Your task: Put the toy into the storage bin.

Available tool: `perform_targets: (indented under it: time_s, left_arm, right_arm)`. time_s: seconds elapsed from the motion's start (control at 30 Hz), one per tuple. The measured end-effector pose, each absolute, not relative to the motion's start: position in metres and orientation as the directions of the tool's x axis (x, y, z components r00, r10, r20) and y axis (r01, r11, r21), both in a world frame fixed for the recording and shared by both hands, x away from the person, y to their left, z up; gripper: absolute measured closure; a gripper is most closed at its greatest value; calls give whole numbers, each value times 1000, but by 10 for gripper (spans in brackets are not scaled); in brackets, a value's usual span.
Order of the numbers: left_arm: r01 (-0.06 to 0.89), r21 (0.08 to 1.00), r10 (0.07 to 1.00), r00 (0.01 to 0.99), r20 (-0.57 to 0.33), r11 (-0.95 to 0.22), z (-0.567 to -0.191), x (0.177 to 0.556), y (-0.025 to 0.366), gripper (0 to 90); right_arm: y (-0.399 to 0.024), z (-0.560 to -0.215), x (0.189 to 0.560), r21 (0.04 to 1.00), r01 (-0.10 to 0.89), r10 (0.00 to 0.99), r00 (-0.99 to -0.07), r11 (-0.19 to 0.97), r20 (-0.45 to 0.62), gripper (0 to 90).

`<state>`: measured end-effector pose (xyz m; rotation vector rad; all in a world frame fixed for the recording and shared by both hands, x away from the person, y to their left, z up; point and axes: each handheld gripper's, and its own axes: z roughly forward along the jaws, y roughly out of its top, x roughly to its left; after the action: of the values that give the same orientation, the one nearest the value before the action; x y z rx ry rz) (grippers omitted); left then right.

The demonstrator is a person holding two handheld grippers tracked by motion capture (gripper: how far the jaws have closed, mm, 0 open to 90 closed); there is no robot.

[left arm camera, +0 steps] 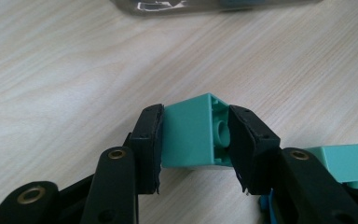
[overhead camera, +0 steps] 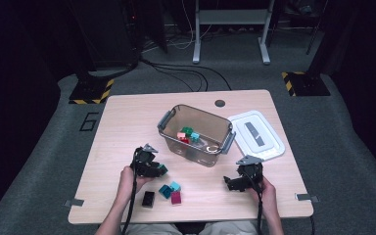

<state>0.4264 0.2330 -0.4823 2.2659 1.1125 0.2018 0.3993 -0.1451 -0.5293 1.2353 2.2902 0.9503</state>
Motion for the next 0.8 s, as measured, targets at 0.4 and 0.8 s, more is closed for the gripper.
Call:
perform_targets:
  time_s: [0.4, 0.8]
  left_arm:
    - [654, 607, 776, 624, -96, -451, -458, 428, 246, 569]
    - [628, 627, 773, 631, -64, -461, -430, 431, 250, 570]
  right_arm:
    - [-145, -529, 399, 710, 587, 836, -548, 389, -5, 0]
    - [-145, -529, 399, 710, 588, 837, -548, 388, -5, 0]
